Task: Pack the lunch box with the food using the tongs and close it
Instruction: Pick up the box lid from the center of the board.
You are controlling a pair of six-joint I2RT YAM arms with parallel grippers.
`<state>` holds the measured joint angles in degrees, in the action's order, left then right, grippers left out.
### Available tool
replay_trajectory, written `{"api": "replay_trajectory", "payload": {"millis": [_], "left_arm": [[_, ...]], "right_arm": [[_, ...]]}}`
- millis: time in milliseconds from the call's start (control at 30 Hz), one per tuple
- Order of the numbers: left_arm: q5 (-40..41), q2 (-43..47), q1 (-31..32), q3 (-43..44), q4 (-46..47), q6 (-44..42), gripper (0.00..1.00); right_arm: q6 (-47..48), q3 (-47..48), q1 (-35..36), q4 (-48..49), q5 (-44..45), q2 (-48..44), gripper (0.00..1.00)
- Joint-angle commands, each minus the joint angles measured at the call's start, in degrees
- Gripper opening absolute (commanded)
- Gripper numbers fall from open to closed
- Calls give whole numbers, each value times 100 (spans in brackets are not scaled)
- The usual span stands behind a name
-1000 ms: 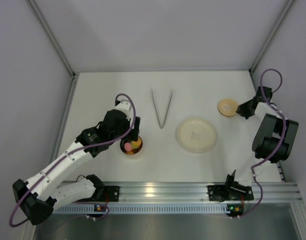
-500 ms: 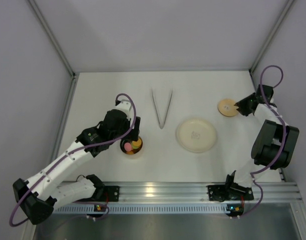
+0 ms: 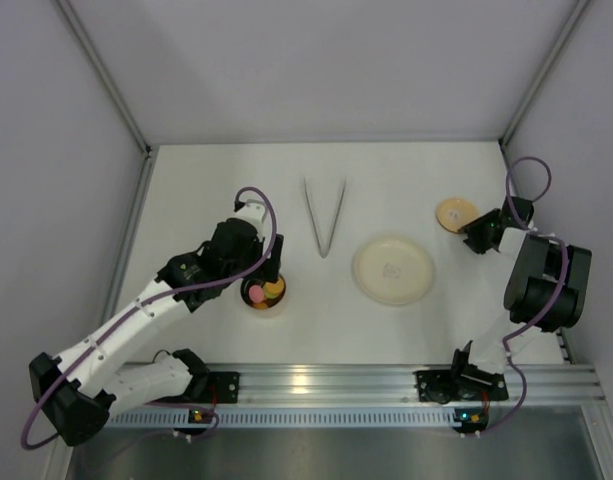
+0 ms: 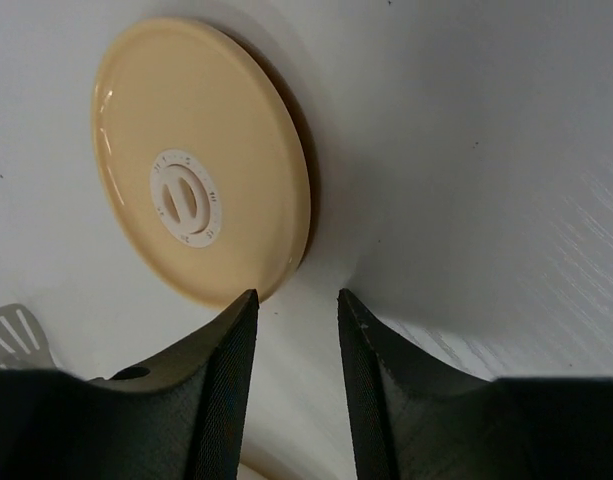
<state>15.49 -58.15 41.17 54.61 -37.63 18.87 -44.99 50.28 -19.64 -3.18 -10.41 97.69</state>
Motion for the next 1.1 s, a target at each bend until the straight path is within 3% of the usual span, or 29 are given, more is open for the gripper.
{"api": "replay_trajectory", "payload": {"millis": [0, 500, 867, 1067], "left_arm": [[-63, -21, -21, -21, 247, -59, 97], [-90, -100, -21, -12, 230, -77, 97], [-151, -135, -21, -12, 230, -68, 97], [-160, -144, -12, -21, 247, -68, 97]], "right_arm": [[-202, -194, -84, 1152, -154, 75, 38], [-765, -590, -277, 2260, -303, 523, 36], [-748, -388, -269, 2173, -294, 672, 24], [-800, -317, -269, 2242, -408, 752, 10]]}}
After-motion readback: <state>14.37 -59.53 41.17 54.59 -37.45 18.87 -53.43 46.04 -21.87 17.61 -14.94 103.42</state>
